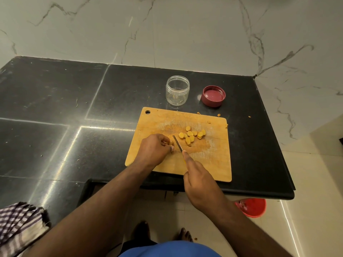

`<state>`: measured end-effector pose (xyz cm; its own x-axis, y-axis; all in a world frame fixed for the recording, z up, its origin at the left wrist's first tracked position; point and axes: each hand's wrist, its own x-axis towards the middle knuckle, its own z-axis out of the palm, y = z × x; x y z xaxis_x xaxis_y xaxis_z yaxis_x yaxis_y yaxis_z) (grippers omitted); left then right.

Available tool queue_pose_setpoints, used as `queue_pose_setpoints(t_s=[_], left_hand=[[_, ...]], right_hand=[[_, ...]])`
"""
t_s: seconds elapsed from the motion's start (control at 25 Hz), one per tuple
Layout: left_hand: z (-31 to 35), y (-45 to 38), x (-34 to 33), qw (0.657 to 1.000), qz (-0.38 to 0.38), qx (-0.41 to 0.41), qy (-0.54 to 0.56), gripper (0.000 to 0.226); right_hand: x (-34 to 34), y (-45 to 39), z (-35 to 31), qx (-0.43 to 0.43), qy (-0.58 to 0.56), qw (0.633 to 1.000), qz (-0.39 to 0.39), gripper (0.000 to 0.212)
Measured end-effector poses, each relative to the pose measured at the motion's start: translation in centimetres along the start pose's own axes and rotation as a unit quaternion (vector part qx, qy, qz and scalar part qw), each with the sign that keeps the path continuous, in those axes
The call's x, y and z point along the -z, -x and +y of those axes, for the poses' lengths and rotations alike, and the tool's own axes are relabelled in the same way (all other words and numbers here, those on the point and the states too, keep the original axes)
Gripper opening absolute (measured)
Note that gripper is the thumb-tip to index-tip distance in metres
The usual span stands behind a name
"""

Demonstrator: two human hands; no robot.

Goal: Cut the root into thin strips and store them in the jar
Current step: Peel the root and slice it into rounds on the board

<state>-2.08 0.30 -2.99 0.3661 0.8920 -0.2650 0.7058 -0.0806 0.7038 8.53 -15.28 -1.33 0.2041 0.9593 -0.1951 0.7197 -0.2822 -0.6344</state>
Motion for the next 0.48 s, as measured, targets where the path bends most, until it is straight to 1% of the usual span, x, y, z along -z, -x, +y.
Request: queue_pose_setpoints(t_s=[0.16,0.48], left_hand=[[-0.07,-0.06,0.09,1.000,-0.007,0.002,0.007,0.035],[0.10,0.10,0.31,1.000,-0.008,-0.003,0.002,0.028]], right_hand=[[-0.76,0.11,-0.10,0.012,0.017,1.000,-0.004,0.060],[-1.20,0.03,-0.52,0.001,0.049,0.999,-0.012,0.063]])
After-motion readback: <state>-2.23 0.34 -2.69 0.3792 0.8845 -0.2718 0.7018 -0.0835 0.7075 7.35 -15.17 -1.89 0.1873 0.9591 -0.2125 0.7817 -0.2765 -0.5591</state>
